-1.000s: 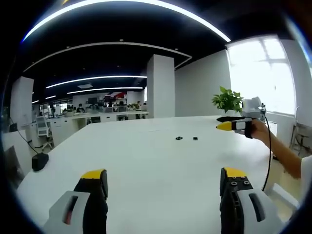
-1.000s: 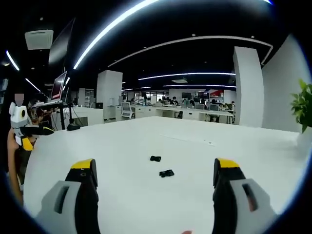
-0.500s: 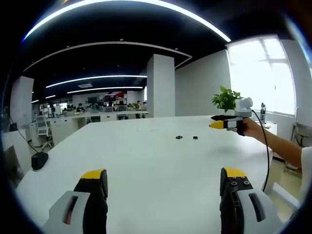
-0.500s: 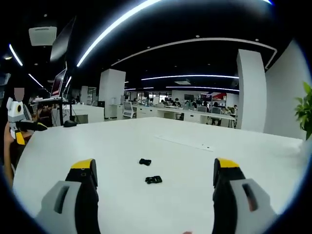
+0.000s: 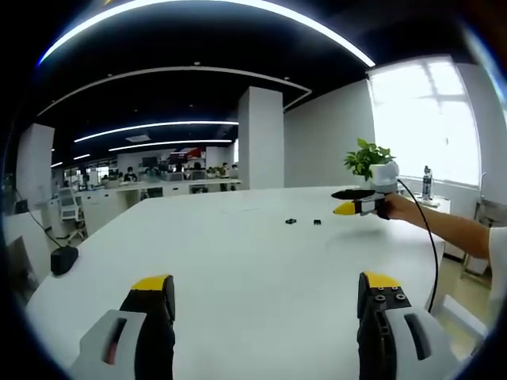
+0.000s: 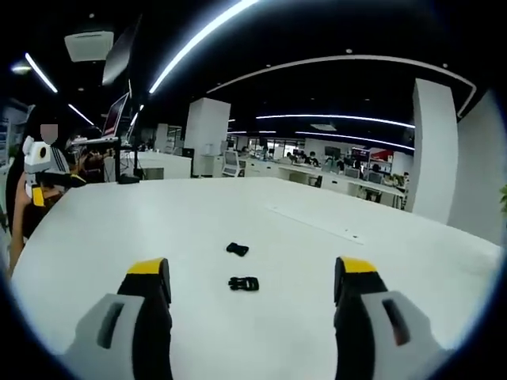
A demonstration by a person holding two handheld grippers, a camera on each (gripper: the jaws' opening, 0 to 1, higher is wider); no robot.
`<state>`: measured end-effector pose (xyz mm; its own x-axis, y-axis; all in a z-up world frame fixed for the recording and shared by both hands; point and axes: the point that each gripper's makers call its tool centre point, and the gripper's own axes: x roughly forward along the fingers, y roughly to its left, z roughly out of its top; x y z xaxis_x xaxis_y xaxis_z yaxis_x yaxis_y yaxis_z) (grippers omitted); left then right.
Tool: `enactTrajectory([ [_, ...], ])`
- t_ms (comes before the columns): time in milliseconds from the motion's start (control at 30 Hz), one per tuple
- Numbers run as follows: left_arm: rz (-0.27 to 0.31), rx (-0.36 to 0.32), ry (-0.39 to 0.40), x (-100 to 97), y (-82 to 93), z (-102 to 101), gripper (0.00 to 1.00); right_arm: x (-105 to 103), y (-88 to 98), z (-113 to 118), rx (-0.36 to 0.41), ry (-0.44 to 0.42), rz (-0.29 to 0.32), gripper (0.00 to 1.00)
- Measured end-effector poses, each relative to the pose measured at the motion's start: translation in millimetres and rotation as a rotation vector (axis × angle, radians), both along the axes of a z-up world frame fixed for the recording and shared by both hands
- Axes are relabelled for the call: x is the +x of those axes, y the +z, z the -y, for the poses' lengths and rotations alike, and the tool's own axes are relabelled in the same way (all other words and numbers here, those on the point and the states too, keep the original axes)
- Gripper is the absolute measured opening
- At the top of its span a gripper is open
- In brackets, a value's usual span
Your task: Snap the two parts of the plastic buckle together until the buckle closes and remains connected.
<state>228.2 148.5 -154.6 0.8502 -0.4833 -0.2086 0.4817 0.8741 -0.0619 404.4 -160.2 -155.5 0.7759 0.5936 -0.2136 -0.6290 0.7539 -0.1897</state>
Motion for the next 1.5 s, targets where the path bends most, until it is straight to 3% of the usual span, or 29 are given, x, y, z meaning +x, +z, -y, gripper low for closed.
enactTrajectory([
  [300, -0.004, 0.001, 0.001, 0.9, -0.8, -1, 0.98, 8, -11.4, -4, -0.005, 0.019, -0.046, 0.69],
  [600, -0.002, -0.001, 0.003, 1.7, 0.5, -2, 0.98, 19, -16.5, -1, 0.012, -0.046, -0.096, 0.53],
  [767, 0.0, -0.001, 0.004, 1.6, 1.4, -3, 0.98, 20, -21.6, -3, 0.024, -0.06, -0.128, 0.51],
  [1067, 0.0, 0.0, 0.005, 0.7, 1.2, -3, 0.98, 26, -37.5, -5, -0.023, -0.103, -0.168, 0.47],
  [1500, -0.003, 0.001, 0.006, 1.1, -0.2, -5, 0.98, 30, -43.5, -9, -0.05, -0.127, -0.167, 0.37],
])
